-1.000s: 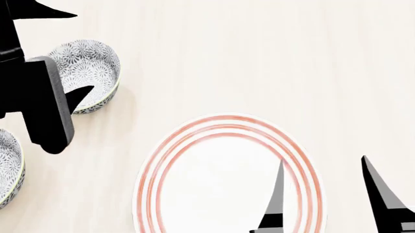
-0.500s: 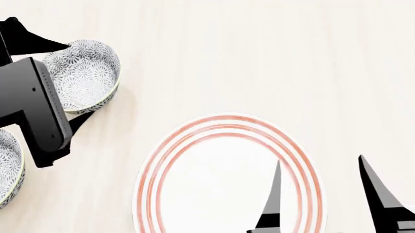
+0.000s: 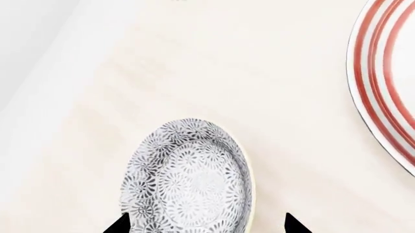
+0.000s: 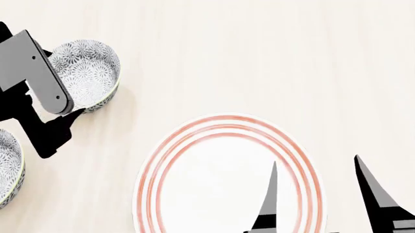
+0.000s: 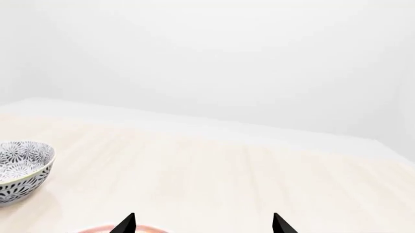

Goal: Pick up the bowl and put it in the front on the plate.

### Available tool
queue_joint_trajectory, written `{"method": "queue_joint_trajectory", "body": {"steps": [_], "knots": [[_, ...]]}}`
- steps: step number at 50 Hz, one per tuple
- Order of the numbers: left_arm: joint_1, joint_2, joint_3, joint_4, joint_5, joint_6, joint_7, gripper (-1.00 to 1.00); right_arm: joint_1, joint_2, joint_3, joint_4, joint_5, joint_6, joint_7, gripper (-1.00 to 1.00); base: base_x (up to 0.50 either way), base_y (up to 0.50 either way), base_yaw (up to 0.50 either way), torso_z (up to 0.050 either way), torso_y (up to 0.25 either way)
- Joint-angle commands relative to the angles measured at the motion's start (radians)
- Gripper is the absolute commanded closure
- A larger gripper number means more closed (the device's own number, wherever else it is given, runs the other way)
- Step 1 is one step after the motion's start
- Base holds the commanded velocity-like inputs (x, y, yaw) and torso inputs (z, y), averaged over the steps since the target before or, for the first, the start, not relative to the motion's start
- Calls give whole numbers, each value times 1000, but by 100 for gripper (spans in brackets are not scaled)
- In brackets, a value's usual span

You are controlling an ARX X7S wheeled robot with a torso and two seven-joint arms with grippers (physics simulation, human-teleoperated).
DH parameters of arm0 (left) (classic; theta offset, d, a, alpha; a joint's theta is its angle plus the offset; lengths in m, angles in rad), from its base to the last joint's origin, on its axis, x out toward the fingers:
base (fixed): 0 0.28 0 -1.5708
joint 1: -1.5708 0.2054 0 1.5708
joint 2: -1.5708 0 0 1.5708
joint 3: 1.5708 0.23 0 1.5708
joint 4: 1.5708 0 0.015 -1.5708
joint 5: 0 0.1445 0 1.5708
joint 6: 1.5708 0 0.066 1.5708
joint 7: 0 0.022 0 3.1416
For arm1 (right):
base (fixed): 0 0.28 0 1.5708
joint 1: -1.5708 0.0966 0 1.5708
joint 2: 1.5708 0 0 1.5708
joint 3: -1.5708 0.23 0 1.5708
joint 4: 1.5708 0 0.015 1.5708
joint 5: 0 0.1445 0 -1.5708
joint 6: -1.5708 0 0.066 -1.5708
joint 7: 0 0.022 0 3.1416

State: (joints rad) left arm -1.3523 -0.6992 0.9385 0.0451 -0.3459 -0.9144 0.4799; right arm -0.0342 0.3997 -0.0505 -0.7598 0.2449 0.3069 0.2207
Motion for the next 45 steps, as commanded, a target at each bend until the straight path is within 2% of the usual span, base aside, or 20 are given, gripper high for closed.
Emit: {"method": "queue_joint_trajectory", "body": {"steps": [1, 10, 11, 16, 45], "knots": [[27, 9, -44, 17, -39, 27, -7, -100, -2, 3, -3, 4, 1, -5, 1, -100, 0, 0, 0, 0, 0], [29, 39, -66, -29, -56, 15, -20, -100, -5, 5, -7, 12, 0, -13, 1, -100, 0, 0, 0, 0, 0], [20, 53, -61, -41, -68, -36, -17, -100, -5, 5, -9, 15, -1, -16, 0, -100, 0, 0, 0, 0, 0], [14, 71, -38, -90, -51, -43, -15, -100, -4, 6, -12, 22, -4, -20, 1, -100, 0, 0, 0, 0, 0], [30, 148, -7, -289, -1, 36, -35, -100, -6, 15, -20, 35, -1, -29, 3, -100, 0, 0, 0, 0, 0]]}}
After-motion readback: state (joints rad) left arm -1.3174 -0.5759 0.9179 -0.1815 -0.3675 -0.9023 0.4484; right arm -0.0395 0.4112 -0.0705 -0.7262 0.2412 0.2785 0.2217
